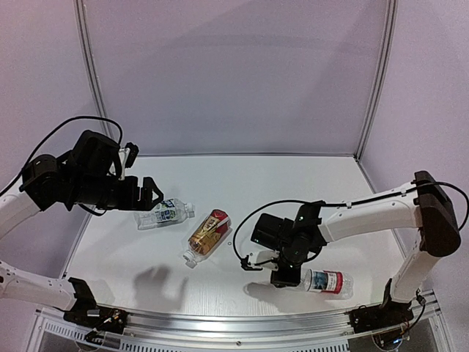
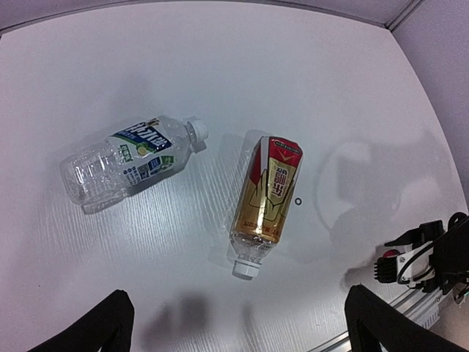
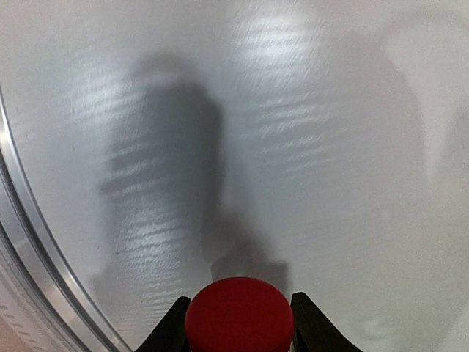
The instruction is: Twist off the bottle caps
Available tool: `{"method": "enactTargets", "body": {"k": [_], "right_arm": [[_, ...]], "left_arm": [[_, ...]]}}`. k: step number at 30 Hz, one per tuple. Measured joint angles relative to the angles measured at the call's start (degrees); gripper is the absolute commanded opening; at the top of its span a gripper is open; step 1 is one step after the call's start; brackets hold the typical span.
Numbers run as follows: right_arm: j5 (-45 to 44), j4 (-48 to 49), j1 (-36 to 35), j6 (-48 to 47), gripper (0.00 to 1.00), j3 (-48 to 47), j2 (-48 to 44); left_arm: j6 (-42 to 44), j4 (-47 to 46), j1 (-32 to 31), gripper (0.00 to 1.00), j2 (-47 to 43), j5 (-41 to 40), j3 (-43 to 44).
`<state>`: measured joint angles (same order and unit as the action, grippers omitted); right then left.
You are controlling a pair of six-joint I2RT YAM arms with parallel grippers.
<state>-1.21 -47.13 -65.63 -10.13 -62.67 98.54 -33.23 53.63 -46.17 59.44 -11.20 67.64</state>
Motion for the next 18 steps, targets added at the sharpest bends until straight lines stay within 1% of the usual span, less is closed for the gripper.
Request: {"method": "enactTargets", "body": {"k": [3, 6, 7, 8, 11, 12, 13, 14, 18], "right_arm": [[-1.8, 1.7, 0.3, -1.9, 0.46, -4.8, 2.1], [-2.6, 4.5, 1.4, -3.0, 0.48, -13.0, 7.9], [-2.6, 5.6, 1.9, -3.2, 0.50, -15.1, 9.5], [-2.5, 6.2, 2.3, -3.3, 0.54, -16.9, 10.8], [-1.8, 7.6, 4.1, -3.4, 0.74, -21.7, 13.7], [-1.6, 8.0, 4.7, -3.6, 0.78, -23.0, 14.2], [-1.1, 8.2, 5.2, -3.2, 0.88, -24.0, 14.4], [-0.9, 8.3, 5.5, -2.9, 0.93, -24.7, 14.5], [1.0, 8.9, 6.8, -3.3, 0.99, -26.2, 14.4]], "left_arm": [[0.3, 0.0, 0.0, 0.99, 0.1, -0.1, 1.1], [0.3, 0.0, 0.0, 0.99, 0.1, -0.4, 2.0], [0.4, -0.1, 0.0, 0.99, 0.1, -0.5, 2.1], [0.3, -0.1, 0.1, 0.99, 0.0, -0.6, 2.2], [0.2, 0.0, 0.1, 0.99, -0.5, -0.9, 2.1], [0.1, 0.0, 0.1, 0.99, -0.9, -1.0, 1.9], [-0.1, 0.0, 0.1, 0.99, -1.3, -1.1, 1.7], [-0.4, 0.0, 0.1, 0.99, -2.2, -1.3, 1.2], [-1.6, 0.4, 0.1, 0.99, -5.4, -1.5, -0.5]]}}
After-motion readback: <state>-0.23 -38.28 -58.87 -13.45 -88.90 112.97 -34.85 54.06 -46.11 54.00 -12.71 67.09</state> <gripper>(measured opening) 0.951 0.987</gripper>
